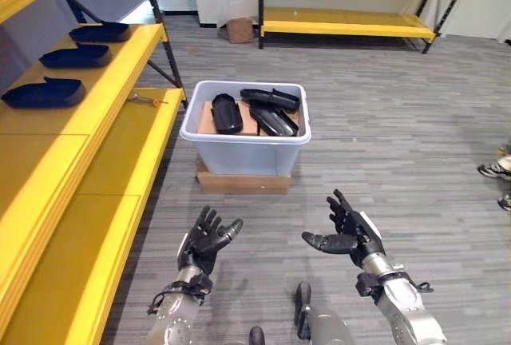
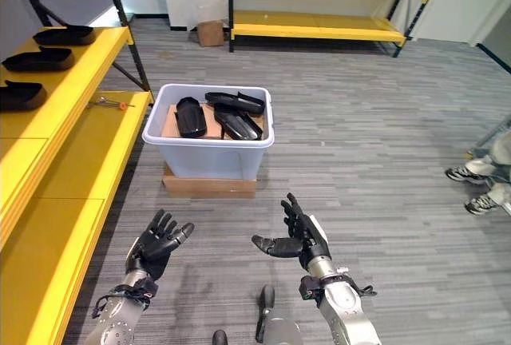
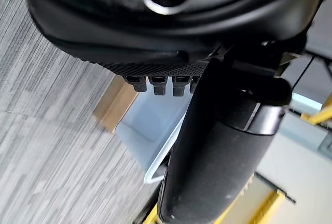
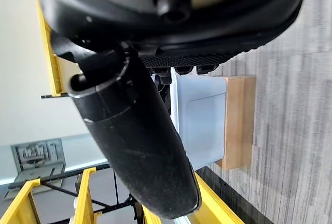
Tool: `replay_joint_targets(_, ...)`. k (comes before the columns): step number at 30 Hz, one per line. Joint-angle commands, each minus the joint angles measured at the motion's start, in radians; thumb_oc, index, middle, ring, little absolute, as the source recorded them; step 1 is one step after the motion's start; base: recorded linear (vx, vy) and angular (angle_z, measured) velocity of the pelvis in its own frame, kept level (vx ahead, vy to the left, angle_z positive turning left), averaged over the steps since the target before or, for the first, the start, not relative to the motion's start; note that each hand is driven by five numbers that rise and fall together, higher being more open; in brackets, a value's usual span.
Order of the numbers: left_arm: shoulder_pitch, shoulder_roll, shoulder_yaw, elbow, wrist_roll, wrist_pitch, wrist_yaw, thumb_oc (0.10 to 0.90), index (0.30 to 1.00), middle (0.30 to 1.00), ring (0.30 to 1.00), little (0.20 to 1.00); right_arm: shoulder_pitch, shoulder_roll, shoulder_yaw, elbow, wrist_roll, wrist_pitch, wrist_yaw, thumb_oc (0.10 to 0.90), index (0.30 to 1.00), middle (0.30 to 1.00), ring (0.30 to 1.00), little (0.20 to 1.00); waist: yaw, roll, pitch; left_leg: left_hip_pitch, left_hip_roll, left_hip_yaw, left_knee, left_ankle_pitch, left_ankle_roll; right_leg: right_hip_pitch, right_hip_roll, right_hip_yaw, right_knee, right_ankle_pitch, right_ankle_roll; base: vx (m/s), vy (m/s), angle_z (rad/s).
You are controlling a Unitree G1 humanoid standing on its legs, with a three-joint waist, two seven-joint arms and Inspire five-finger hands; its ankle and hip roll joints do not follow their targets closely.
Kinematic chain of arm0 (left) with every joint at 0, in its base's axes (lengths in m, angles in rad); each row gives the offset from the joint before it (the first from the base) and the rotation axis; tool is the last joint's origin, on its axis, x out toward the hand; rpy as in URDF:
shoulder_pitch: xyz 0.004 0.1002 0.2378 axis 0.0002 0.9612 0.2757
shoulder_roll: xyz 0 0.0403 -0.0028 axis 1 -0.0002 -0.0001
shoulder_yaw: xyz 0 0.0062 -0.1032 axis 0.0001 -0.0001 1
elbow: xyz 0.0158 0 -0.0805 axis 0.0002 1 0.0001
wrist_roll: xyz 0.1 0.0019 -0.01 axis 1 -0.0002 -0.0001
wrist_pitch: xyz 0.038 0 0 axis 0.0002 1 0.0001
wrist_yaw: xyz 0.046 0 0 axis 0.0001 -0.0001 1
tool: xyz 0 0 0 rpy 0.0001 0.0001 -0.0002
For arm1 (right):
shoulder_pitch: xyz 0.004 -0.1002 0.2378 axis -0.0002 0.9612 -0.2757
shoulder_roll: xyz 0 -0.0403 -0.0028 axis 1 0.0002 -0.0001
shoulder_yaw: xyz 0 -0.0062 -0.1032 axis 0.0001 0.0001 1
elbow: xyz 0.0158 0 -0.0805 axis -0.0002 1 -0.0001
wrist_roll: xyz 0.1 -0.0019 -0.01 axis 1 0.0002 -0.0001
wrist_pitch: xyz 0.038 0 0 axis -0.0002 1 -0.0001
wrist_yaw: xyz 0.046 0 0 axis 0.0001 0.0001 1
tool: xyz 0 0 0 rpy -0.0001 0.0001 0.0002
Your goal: Move parts from the plastic box to the shelf.
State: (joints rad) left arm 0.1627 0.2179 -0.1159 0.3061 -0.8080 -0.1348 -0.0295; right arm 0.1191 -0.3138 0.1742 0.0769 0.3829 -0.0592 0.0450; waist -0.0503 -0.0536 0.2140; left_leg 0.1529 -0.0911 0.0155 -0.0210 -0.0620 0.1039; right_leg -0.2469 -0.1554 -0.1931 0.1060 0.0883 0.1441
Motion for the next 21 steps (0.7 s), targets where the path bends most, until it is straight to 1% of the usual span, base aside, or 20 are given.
replay_joint_targets(1,-0.029,0.014,-0.006,-0.137,0.054,-0.084,-0.053,0.9,1.0,1.0,1.0,1.0,-0.058,0.009,-0.053,-0.093,0.003,-0.128,-0.03,0.9,1.0,1.0,1.0,1.0,-0.015,-0.022,-0.088,0.05,0.018,0.038,-0.024,-0.038,-0.026,0.042,0.043,0.024,-0.058,0.152,0.01,0.18,-0.065,0.72)
replay_joint_targets(3,-0.023,0.014,-0.007,-0.133,0.046,-0.088,-0.055,0.9,1.0,1.0,1.0,1.0,-0.053,0.006,-0.05,-0.08,0.007,-0.128,-0.03,0.9,1.0,1.0,1.0,1.0,-0.016,-0.021,-0.104,0.062,0.026,0.035,-0.024,-0.044,-0.036,0.069,0.044,0.022,-0.072,0.133,-0.001,0.38,-0.138,0.74)
replay_joint_targets(4,-0.012,0.01,-0.001,-0.139,0.062,-0.095,-0.046,0.9,1.0,1.0,1.0,1.0,-0.044,0.007,-0.043,-0.076,0.008,-0.12,-0.02,0.9,1.0,1.0,1.0,1.0,-0.013,-0.019,-0.122,0.079,0.04,0.045,-0.026,-0.052,-0.046,0.093,0.047,0.006,-0.076,0.107,-0.015,0.4,-0.149,0.58)
replay_joint_targets(5,-0.01,0.01,0.0,-0.143,0.065,-0.094,-0.042,0.9,1.0,1.0,1.0,1.0,-0.044,0.006,-0.04,-0.075,0.016,-0.117,-0.018,0.9,1.0,1.0,1.0,1.0,-0.012,-0.019,-0.124,0.081,0.042,0.045,-0.025,-0.053,-0.049,0.096,0.048,0.003,-0.076,0.103,-0.017,0.39,-0.166,0.49)
replay_joint_targets(6,-0.006,0.01,0.004,-0.156,0.064,-0.089,-0.026,0.9,1.0,1.0,1.0,1.0,-0.043,0.006,-0.035,-0.075,0.042,-0.11,-0.01,0.9,1.0,1.0,1.0,1.0,-0.008,-0.017,-0.132,0.083,0.052,0.045,-0.016,-0.056,-0.059,0.106,0.05,-0.006,-0.072,0.086,-0.029,0.16,-0.075,0.17)
replay_joint_targets(7,-0.006,0.01,0.004,-0.156,0.064,-0.089,-0.026,0.9,1.0,1.0,1.0,1.0,-0.043,0.006,-0.035,-0.075,0.042,-0.11,-0.01,0.9,1.0,1.0,1.0,1.0,-0.008,-0.017,-0.132,0.083,0.052,0.045,-0.016,-0.056,-0.059,0.106,0.051,-0.007,-0.072,0.086,-0.029,0.27,-0.136,0.11)
replay_joint_targets(8,-0.004,0.011,0.006,-0.161,0.032,-0.084,-0.025,0.9,1.0,1.0,1.0,1.0,-0.043,0.002,-0.034,-0.074,0.025,-0.113,-0.006,0.9,1.0,1.0,1.0,1.0,-0.004,-0.016,-0.139,0.08,0.055,0.039,-0.006,-0.059,-0.065,0.112,0.056,-0.011,-0.068,0.073,-0.037,0.28,-0.161,0.03)
replay_joint_targets(9,-0.006,0.008,0.016,-0.159,0.025,-0.088,-0.023,0.9,1.0,1.0,1.0,1.0,-0.048,-0.008,-0.024,-0.072,0.034,-0.115,-0.016,0.9,1.0,1.0,1.0,1.0,0.003,-0.017,-0.144,0.066,0.059,0.04,0.024,-0.053,-0.074,0.13,0.065,-0.013,-0.079,0.066,-0.049,0.32,-0.183,-0.01)
replay_joint_targets(10,-0.006,0.007,0.018,-0.158,0.027,-0.093,-0.022,0.9,1.0,1.0,1.0,1.0,-0.05,-0.009,-0.022,-0.072,0.036,-0.116,-0.018,0.9,1.0,1.0,1.0,1.0,0.004,-0.017,-0.145,0.062,0.06,0.041,0.033,-0.049,-0.076,0.134,0.067,-0.013,-0.081,0.064,-0.052,0.31,-0.196,-0.07)
replay_joint_targets(11,-0.01,0.005,0.023,-0.16,0.025,-0.1,-0.021,0.9,1.0,1.0,1.0,1.0,-0.05,-0.019,-0.018,-0.073,0.012,-0.119,-0.032,0.9,1.0,1.0,1.0,1.0,0.008,-0.018,-0.149,0.035,0.065,0.035,0.08,-0.018,-0.086,0.151,0.08,-0.008,-0.093,0.053,-0.066,0.22,-0.145,-0.11)
replay_joint_targets(16,-0.017,-0.004,0.032,-0.163,0.028,-0.125,0.008,0.9,1.0,1.0,1.0,1.0,-0.046,-0.037,-0.007,-0.06,0.017,-0.119,-0.031,0.9,1.0,1.0,1.0,1.0,0.011,-0.011,-0.158,-0.016,0.055,-0.01,0.185,0.038,-0.1,0.172,0.116,0.029,-0.093,0.02,-0.1,0.2,-0.123,-0.19)
replay_joint_targets(17,-0.017,-0.005,0.035,-0.163,0.028,-0.13,0.017,0.9,1.0,1.0,1.0,1.0,-0.039,-0.038,-0.01,-0.057,0.014,-0.127,-0.035,0.9,1.0,1.0,1.0,1.0,0.011,-0.01,-0.157,-0.037,0.049,-0.024,0.229,0.062,-0.102,0.178,0.125,0.042,-0.09,0.012,-0.11,0.13,-0.085,-0.11)
replay_joint_targets(18,-0.018,-0.005,0.039,-0.161,0.029,-0.131,0.021,0.9,1.0,1.0,1.0,1.0,-0.036,-0.04,-0.011,-0.055,0.017,-0.132,-0.035,0.9,1.0,1.0,1.0,1.0,0.01,-0.01,-0.157,-0.047,0.045,-0.031,0.254,0.07,-0.102,0.18,0.129,0.047,-0.087,0.008,-0.115,0.21,-0.128,-0.03)
replay_joint_targets(19,-0.024,-0.01,0.043,-0.154,0.035,-0.135,0.032,0.9,1.0,1.0,1.0,1.0,-0.031,-0.039,-0.015,-0.045,0.025,-0.141,-0.032,0.9,1.0,1.0,1.0,1.0,0.007,-0.009,-0.158,-0.07,0.032,-0.043,0.339,0.093,-0.108,0.192,0.139,0.065,-0.083,-0.01,-0.129,0.22,-0.135,0.0)
replay_joint_targets(20,-0.029,-0.013,0.044,-0.148,0.043,-0.138,0.042,0.9,1.0,1.0,1.0,1.0,-0.028,-0.04,-0.019,-0.041,0.025,-0.144,-0.022,0.9,1.0,1.0,1.0,1.0,0.001,-0.011,-0.158,-0.092,0.02,-0.034,0.438,0.116,-0.117,0.198,0.14,0.074,-0.078,-0.021,-0.14,0.23,-0.162,-0.01)
replay_joint_targets(21,-0.03,-0.018,0.043,-0.146,0.059,-0.142,0.047,0.9,1.0,1.0,1.0,1.0,-0.023,-0.042,-0.022,-0.04,0.017,-0.15,-0.012,0.9,1.0,1.0,1.0,1.0,-0.004,-0.015,-0.154,-0.138,0.008,0.001,0.58,0.144,-0.127,0.207,0.137,0.07,-0.07,-0.033,-0.156,0.16,-0.125,-0.04)
